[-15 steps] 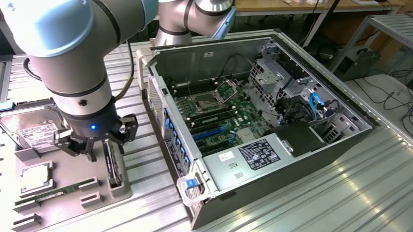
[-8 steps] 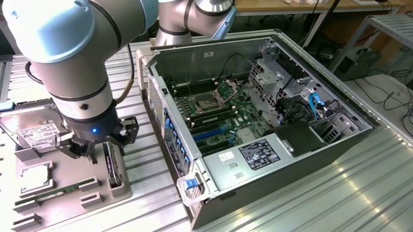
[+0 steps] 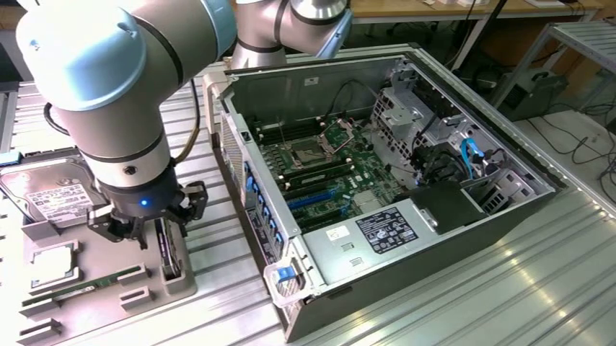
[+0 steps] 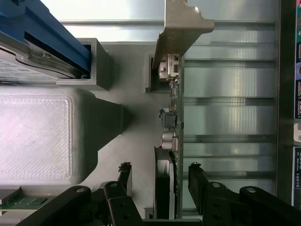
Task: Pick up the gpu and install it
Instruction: 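Pick up the gpu and move the gpu toward the slot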
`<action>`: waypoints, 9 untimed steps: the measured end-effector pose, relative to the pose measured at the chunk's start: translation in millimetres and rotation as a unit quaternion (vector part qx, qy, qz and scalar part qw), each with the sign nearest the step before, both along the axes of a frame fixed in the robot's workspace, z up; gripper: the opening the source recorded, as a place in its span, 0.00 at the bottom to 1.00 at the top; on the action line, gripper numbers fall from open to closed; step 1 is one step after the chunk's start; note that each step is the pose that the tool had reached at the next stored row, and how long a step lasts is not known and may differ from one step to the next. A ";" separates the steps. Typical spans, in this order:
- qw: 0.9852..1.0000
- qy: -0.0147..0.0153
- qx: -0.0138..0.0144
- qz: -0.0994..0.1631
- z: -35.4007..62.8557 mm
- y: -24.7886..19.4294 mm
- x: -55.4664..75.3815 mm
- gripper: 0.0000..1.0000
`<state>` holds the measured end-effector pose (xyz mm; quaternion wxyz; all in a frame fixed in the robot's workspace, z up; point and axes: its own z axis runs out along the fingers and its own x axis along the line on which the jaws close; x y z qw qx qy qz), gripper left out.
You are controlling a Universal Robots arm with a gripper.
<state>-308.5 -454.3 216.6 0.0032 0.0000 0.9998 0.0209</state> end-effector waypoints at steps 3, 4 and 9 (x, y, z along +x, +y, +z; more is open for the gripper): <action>1.000 0.000 0.000 0.000 0.0 0.0 0.0 0.52; 1.000 0.000 0.000 0.000 -0.1 0.0 0.0 0.52; 1.000 0.000 0.000 0.000 -0.7 2.4 0.1 0.45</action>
